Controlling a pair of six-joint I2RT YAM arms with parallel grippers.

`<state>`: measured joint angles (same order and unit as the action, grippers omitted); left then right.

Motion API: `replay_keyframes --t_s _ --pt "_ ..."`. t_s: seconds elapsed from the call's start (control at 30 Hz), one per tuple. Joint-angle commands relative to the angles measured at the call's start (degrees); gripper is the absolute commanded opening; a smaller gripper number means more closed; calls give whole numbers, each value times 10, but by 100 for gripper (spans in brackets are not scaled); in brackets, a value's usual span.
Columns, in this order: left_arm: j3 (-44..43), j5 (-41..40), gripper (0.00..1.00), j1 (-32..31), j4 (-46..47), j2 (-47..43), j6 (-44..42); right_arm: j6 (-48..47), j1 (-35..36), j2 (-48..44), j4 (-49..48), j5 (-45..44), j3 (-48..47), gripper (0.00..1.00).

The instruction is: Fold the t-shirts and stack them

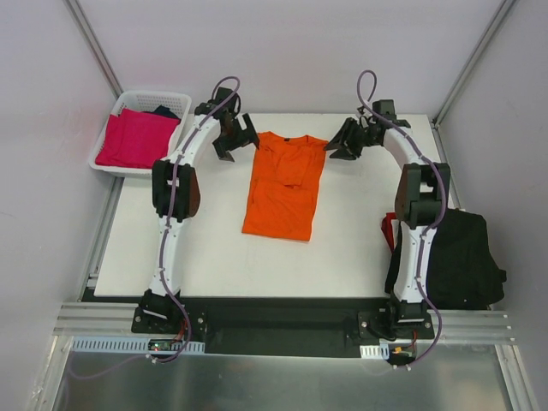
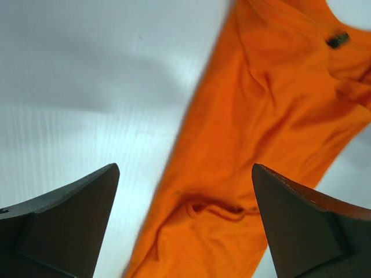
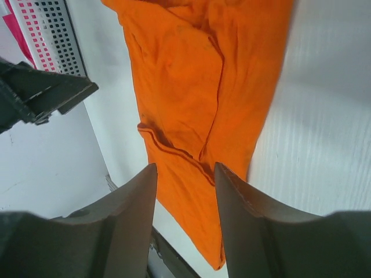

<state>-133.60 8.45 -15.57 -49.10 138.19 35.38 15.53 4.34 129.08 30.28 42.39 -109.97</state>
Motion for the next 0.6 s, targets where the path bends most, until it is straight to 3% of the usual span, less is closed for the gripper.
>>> replay_keyframes --t_s 0.0,0.13,0.23,0.27,0.3,0.33,0.4,0.43,0.5,0.57 --pt "-14 47 99 20 51 35 13 20 -7 32 -44 20 -39 45" --pt "-15 69 99 31 63 44 19 34 -7 23 -45 32 -23 41" --pt "14 86 99 26 68 8 18 38 -1 -6 -36 39 30 24" --pt "25 88 95 22 72 -5 15 37 1 -15 -32 44 44 13" --pt "38 90 88 11 72 -14 13 36 4 -22 -32 42 75 6" --pt "45 95 68 5 73 -35 11 34 11 -41 -31 38 88 3" --pt "69 91 37 -14 73 -55 13 28 21 -56 -31 26 120 1" --pt "79 90 15 -19 73 -70 15 26 31 -65 -31 23 127 1" --pt "105 93 0 -38 72 -82 22 21 44 -68 -29 19 137 1" --pt "132 90 0 -54 73 -93 23 19 67 -68 -29 18 141 1"
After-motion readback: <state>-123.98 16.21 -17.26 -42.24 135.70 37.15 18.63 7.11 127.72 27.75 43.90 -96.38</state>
